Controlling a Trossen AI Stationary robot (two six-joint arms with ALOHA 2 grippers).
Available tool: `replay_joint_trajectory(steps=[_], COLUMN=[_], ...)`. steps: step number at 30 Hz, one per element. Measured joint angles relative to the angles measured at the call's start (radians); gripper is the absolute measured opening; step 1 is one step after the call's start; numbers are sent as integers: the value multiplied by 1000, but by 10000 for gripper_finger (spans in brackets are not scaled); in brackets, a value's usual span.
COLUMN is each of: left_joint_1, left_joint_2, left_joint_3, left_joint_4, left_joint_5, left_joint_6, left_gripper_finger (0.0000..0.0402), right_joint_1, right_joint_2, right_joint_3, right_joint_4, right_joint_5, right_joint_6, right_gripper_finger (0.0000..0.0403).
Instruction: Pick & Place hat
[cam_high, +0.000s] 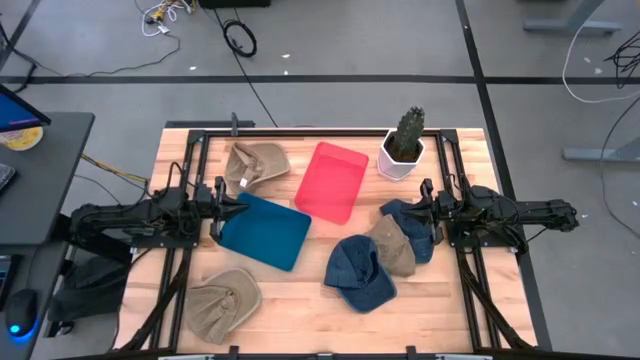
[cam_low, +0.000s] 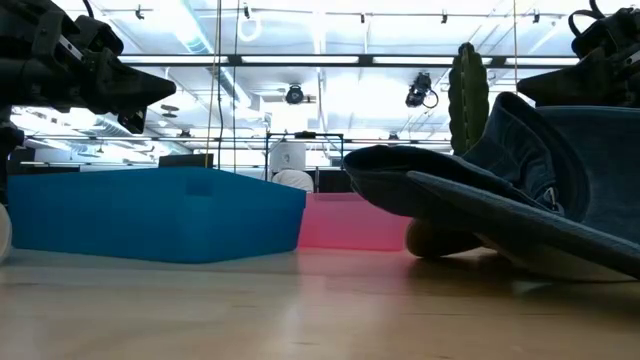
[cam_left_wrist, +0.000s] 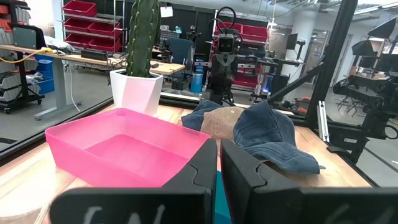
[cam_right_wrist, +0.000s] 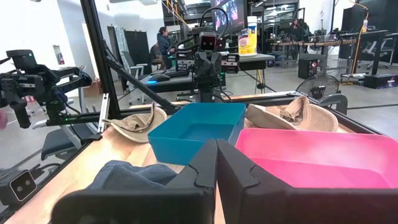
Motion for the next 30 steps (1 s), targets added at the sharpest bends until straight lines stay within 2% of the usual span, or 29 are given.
replay_joint_trajectory(steps=[22, 30], left_joint_1=[0, 0], left_joint_2=[0, 0], left_joint_3=[0, 0], left_joint_4=[0, 0], left_joint_5=[0, 0], left_joint_6=[2, 182], left_gripper_finger=[25, 25], right_joint_1=[0, 0], right_joint_2=[0, 0], right_joint_3=[0, 0], right_joint_4=[0, 0], right_joint_5=[0, 0], right_joint_6=[0, 0], right_gripper_finger=[16, 16])
